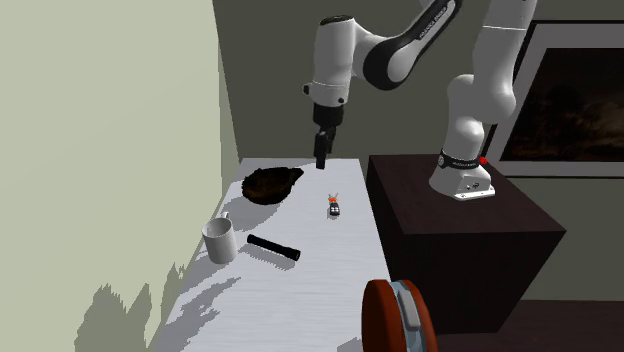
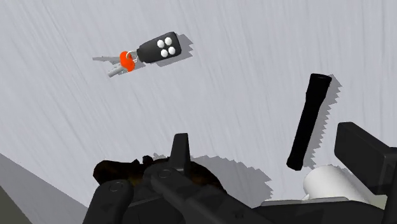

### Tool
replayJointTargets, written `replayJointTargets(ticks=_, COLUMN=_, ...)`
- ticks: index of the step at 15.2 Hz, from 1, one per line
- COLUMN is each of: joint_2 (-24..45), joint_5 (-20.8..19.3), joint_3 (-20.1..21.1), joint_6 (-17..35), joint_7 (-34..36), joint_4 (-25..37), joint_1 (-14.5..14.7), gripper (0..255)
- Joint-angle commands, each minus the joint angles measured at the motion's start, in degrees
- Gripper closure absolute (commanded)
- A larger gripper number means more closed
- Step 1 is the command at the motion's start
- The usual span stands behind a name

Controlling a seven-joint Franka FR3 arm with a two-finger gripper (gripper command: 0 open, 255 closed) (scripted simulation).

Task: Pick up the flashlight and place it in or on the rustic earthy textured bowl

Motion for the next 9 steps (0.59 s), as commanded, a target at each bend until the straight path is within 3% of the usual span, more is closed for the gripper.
replayJointTargets(ticks=1, joint_2=4.4, joint_5=-1.9, joint_3=0.5, joint_6=1.8, joint_7=3.0, joint_4=2.0, joint_1=0.2, gripper=0)
replayJointTargets(ticks=9, joint_2=23.4, joint_5=-10.3, joint_3=-0.9, joint_6=6.1, joint_7=14.3, joint_4=14.5, joint_1=3.9, gripper=0)
